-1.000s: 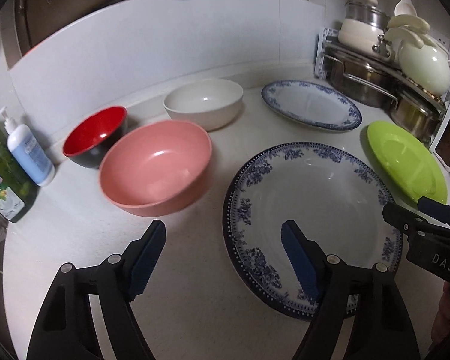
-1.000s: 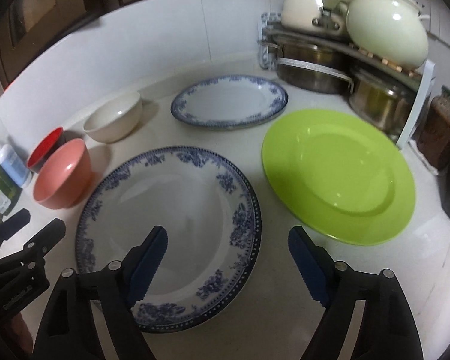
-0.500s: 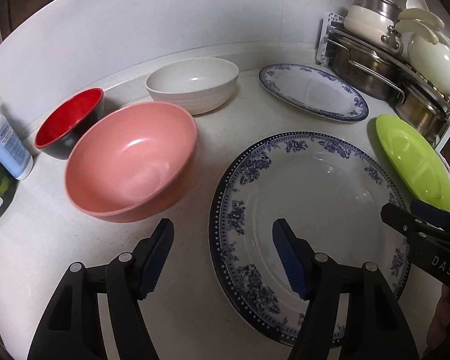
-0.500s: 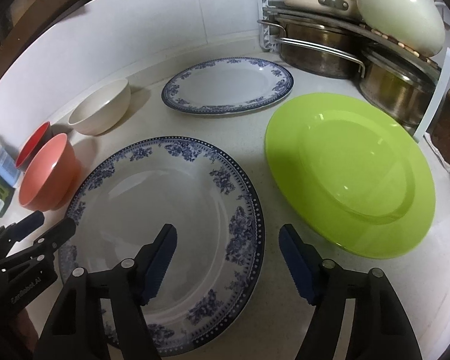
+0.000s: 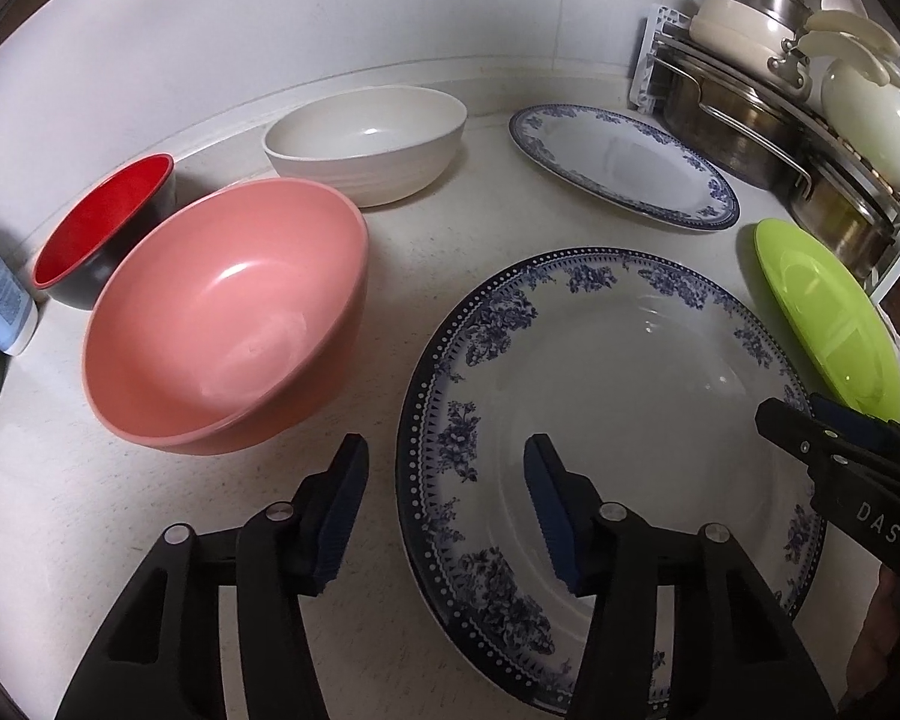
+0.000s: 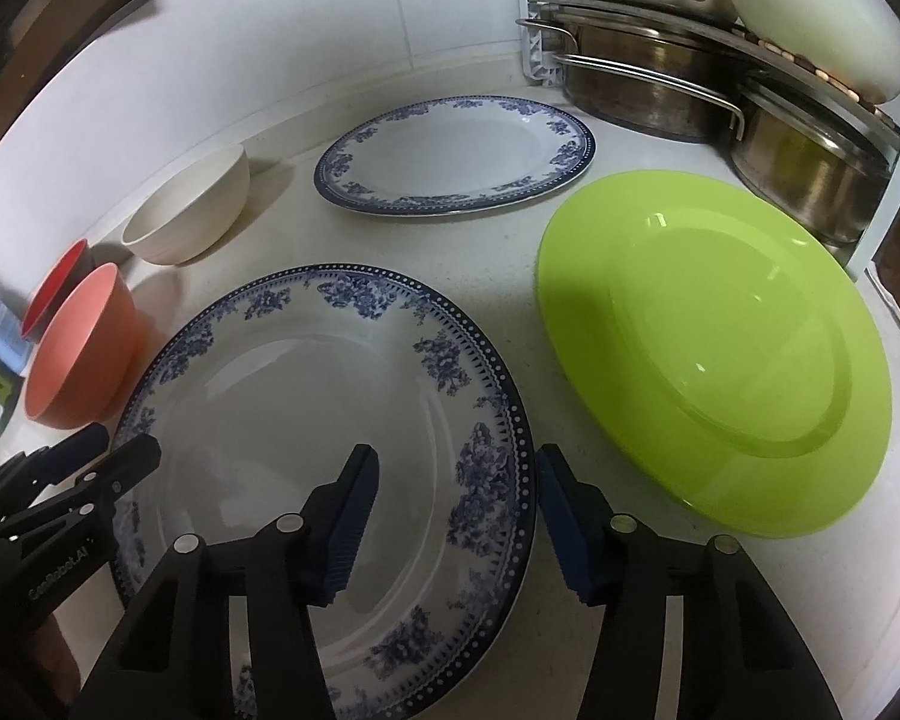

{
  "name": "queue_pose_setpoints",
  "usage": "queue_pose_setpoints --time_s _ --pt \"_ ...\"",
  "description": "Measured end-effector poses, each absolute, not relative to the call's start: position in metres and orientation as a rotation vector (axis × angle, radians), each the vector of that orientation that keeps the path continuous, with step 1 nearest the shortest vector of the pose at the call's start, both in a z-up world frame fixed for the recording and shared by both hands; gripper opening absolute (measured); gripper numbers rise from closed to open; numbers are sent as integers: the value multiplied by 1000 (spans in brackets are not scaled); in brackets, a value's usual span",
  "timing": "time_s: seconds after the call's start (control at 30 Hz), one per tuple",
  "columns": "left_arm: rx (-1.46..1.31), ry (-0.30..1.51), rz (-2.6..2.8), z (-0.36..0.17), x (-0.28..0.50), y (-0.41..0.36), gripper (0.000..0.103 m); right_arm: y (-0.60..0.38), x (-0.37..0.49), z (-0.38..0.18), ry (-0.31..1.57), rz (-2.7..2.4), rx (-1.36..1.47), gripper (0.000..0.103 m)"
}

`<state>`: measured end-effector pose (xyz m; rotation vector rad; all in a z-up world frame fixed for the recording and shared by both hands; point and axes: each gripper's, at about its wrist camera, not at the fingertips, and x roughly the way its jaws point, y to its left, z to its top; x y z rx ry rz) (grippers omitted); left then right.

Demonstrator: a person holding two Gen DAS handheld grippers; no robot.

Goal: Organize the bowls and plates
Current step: 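Close the left tool on the plate rim while the right tool closes beside it, then lift the blue-and-white plate with both tools and carry it toward the sink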

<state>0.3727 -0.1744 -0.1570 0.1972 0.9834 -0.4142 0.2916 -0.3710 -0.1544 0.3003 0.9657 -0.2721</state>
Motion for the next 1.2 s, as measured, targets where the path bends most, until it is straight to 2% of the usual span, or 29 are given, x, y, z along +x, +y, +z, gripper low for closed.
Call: queue_pose_setpoints --time_s 0.17,0.4,0.53,1.2 --pt "199 1004 -426 -161 375 -178 42 -372 293 -156 974 -278 289 48" --pt "211 999 -413 -162 374 -178 37 -374 293 -156 979 -282 284 43" --pt "209 999 -413 -162 375 -177 36 -374 293 -156 981 -295 254 36" --pt "179 968 -396 -140 360 -161 35 -367 282 -139 970 -284 239 35"
